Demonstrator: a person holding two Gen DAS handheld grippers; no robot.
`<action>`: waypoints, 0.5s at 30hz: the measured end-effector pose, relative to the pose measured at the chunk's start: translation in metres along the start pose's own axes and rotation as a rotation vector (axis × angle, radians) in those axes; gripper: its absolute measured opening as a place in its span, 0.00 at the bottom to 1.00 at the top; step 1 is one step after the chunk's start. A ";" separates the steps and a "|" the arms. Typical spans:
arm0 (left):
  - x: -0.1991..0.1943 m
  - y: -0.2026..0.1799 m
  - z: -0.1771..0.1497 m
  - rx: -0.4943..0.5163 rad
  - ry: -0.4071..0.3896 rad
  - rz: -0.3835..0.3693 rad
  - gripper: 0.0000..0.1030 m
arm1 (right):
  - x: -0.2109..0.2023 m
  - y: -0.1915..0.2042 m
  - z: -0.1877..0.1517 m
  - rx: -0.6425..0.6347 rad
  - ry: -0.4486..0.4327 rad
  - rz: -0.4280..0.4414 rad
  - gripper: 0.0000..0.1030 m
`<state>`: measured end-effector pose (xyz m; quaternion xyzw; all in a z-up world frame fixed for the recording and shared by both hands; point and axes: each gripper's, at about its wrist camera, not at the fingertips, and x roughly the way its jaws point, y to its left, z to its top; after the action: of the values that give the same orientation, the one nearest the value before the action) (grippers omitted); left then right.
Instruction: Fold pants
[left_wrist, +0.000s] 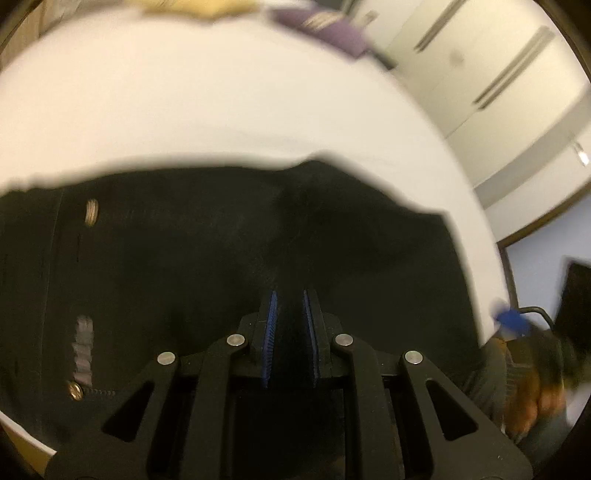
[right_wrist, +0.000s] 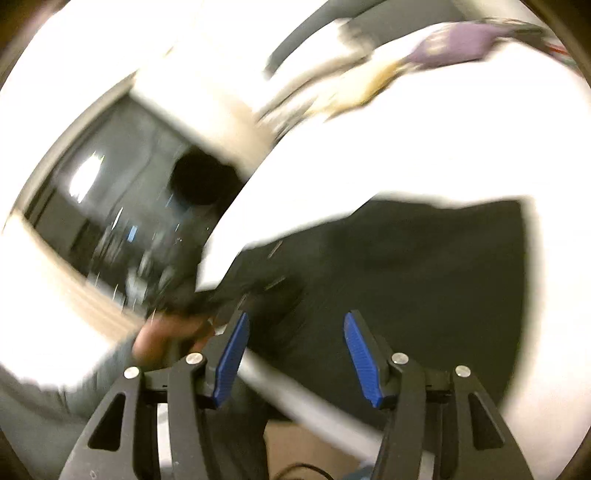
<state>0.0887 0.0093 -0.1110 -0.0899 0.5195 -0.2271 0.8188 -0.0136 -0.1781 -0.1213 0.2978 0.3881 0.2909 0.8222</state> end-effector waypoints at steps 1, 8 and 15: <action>-0.006 -0.012 0.005 0.020 -0.036 -0.038 0.14 | -0.008 -0.018 0.014 0.055 -0.032 0.009 0.57; 0.053 -0.073 -0.005 0.125 0.028 -0.170 0.14 | 0.035 -0.102 0.051 0.249 -0.014 0.092 0.59; 0.053 -0.021 -0.051 0.017 0.013 -0.157 0.13 | 0.016 -0.170 0.034 0.396 -0.044 -0.046 0.06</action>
<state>0.0561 -0.0298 -0.1687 -0.1221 0.5141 -0.2955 0.7959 0.0648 -0.2874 -0.2326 0.4511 0.4266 0.1834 0.7622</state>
